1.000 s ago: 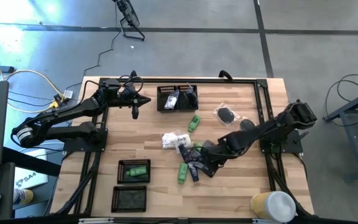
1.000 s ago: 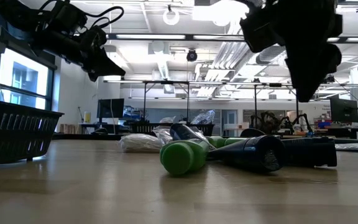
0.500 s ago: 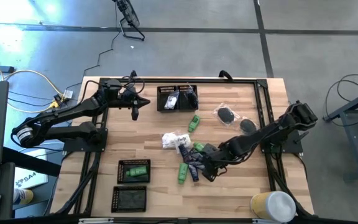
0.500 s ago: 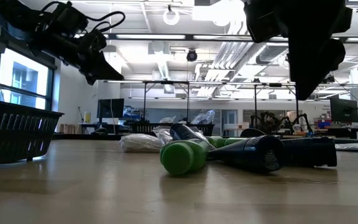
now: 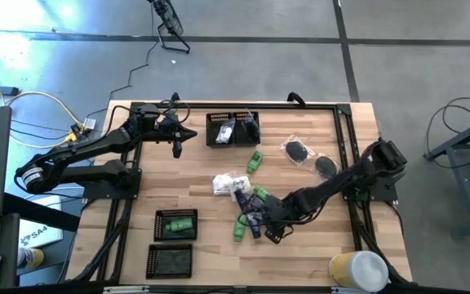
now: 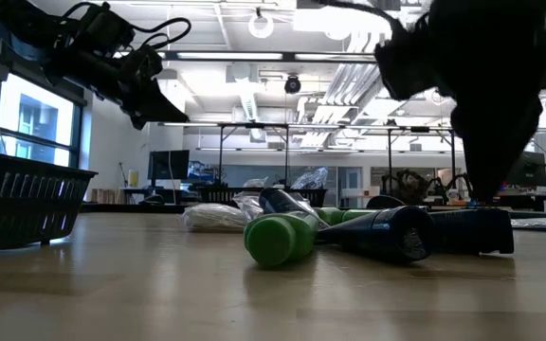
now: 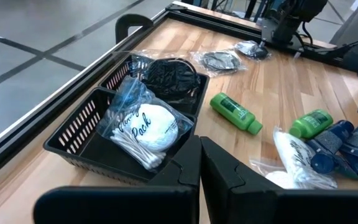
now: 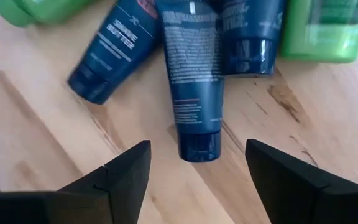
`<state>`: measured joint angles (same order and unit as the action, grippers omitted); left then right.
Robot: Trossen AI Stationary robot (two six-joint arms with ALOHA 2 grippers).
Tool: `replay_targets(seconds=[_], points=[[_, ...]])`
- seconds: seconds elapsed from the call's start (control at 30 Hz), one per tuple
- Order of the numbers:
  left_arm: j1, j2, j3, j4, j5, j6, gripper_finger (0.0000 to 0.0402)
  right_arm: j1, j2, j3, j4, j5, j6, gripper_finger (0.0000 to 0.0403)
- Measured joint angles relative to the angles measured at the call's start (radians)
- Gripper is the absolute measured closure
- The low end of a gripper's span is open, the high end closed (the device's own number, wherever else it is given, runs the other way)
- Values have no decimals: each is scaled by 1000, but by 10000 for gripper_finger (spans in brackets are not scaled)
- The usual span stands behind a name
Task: Pick & Place Travel size toiletries
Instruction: Put the dark blue shave cream into the bottom left basket
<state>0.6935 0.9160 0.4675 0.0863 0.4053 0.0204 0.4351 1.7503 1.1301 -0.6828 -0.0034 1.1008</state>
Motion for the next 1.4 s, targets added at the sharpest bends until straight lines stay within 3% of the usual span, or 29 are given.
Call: replay_targets(seconds=[0.43, 1.4], points=[[0, 0, 0, 0, -8, 0, 402, 4, 91, 0, 10, 2, 2, 149], [0, 0, 0, -8, -7, 0, 402, 19, 91, -18, 21, 85, -62, 149]])
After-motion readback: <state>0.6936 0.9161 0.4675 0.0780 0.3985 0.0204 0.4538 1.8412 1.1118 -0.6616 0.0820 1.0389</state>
